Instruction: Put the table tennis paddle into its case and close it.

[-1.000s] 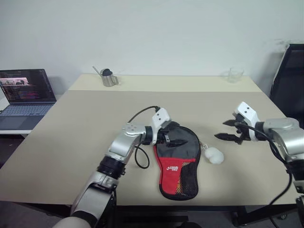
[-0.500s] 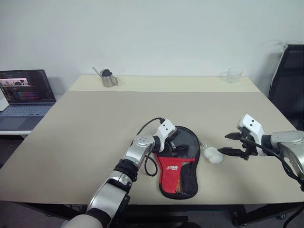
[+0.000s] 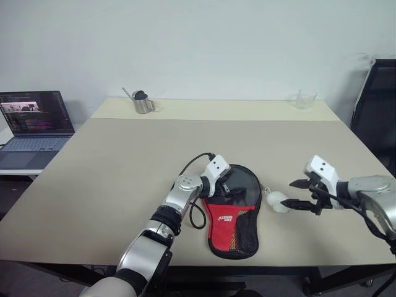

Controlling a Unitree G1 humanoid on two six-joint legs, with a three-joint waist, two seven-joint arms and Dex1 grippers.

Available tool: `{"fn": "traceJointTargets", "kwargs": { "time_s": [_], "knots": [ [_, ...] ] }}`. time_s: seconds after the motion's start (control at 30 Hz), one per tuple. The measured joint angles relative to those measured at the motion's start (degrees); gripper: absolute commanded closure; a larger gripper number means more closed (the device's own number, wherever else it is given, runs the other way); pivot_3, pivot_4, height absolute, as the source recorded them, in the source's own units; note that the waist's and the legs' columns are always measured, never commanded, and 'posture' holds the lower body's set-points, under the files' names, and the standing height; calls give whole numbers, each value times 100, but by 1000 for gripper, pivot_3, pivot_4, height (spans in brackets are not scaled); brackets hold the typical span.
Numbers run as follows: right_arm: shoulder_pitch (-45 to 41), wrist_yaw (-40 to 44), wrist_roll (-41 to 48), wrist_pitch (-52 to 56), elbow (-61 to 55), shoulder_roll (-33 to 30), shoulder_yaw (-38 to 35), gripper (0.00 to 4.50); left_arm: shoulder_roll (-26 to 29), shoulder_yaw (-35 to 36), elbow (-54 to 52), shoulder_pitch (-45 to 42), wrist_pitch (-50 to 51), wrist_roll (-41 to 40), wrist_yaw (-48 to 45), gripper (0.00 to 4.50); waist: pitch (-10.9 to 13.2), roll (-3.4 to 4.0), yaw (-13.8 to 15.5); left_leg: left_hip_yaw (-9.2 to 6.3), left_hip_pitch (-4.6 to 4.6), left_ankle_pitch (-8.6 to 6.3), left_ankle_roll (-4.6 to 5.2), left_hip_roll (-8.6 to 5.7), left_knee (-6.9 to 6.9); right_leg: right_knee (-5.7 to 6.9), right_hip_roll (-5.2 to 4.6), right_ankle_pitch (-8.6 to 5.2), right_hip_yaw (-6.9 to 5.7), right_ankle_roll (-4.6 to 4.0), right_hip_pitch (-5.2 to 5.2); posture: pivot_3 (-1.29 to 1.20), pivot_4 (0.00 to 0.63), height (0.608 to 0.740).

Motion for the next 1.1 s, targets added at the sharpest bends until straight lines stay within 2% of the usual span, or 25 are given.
{"fn": "traceJointTargets", "kwargs": {
  "time_s": [0.37, 0.67, 0.77, 1.0, 1.1],
  "knots": [
    [-77, -338, -63, 59, 53, 238, 411, 340, -211, 269, 391, -57, -99, -30, 31, 0, -4, 1, 24, -18, 8, 0, 0, -11, 2, -15, -8, 1, -17, 5, 25, 0, 150, 740],
    [-344, -602, -461, 30, 567, 404, 678, 340, -324, 362, 526, -90, -122, -34, 2, 0, -17, 18, 35, -27, 6, -6, 8, 16, -3, -75, -16, 6, -47, 13, 65, 0, 150, 740],
    [-378, -630, -532, -26, 696, 431, 708, 929, -340, 361, 514, -85, -121, -33, -19, 0, -18, 17, 49, -24, 4, -12, 17, 18, -3, -84, -17, 7, -45, 16, 68, 0, 150, 740],
    [-368, -537, -548, -185, 819, 378, 727, 3252, -342, 358, 514, -84, -121, 13, 8, 0, -20, 19, 50, -25, 6, -13, 19, 18, -2, -83, -16, 8, -48, 17, 69, 0, 150, 740],
    [-313, -416, -532, -223, 781, 232, 726, 3880, -347, 358, 514, -82, -121, 17, 8, 0, -22, 20, 52, -25, 6, -13, 19, 18, -3, -86, -16, 7, -48, 17, 70, 0, 150, 740]
  ]
}}
